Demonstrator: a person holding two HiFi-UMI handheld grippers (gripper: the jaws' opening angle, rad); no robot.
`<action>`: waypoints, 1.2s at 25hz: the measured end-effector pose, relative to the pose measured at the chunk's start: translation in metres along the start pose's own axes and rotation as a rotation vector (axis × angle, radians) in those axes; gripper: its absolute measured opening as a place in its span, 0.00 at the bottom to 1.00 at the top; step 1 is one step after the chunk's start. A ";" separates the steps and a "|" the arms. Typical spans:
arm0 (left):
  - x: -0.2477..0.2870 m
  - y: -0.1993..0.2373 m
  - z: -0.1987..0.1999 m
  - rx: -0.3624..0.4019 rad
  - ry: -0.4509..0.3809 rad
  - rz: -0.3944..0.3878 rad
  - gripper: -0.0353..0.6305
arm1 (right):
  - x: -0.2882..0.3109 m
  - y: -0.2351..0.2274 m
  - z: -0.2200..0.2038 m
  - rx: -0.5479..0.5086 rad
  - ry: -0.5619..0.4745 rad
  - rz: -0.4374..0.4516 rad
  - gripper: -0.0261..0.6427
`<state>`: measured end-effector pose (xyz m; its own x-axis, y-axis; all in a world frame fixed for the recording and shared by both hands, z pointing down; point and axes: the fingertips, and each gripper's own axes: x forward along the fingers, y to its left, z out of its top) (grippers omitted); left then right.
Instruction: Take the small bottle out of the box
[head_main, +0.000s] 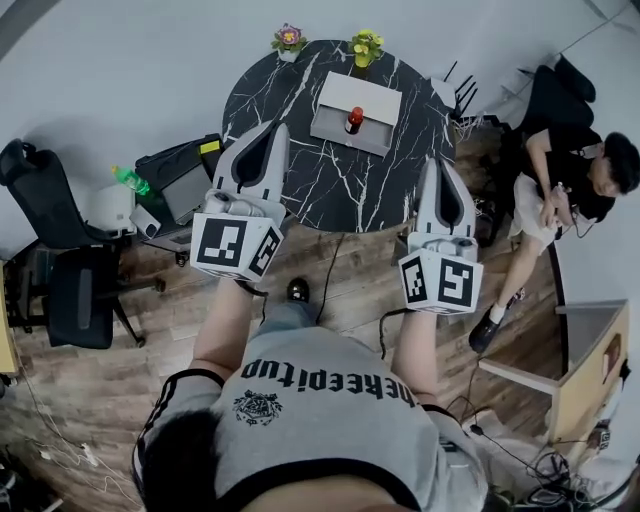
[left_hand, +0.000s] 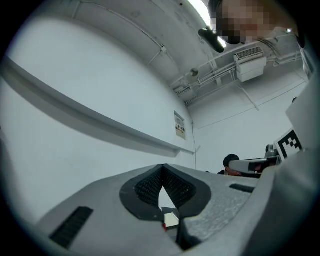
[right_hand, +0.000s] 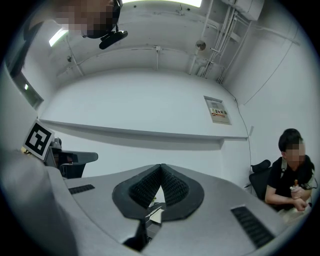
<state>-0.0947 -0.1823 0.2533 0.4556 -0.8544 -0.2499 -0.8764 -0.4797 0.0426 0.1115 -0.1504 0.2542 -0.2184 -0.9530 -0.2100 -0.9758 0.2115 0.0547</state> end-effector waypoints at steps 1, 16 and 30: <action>0.006 0.006 -0.002 -0.004 0.000 -0.004 0.06 | 0.007 0.001 -0.001 -0.003 0.002 -0.004 0.04; 0.069 0.044 -0.041 -0.050 0.037 -0.091 0.06 | 0.060 -0.004 -0.030 -0.018 0.031 -0.090 0.04; 0.141 0.040 -0.085 -0.079 0.112 -0.113 0.06 | 0.114 -0.054 -0.062 -0.007 0.092 -0.101 0.04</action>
<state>-0.0520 -0.3384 0.3016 0.5692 -0.8088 -0.1479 -0.8055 -0.5846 0.0971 0.1396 -0.2843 0.2875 -0.1172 -0.9853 -0.1242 -0.9926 0.1124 0.0450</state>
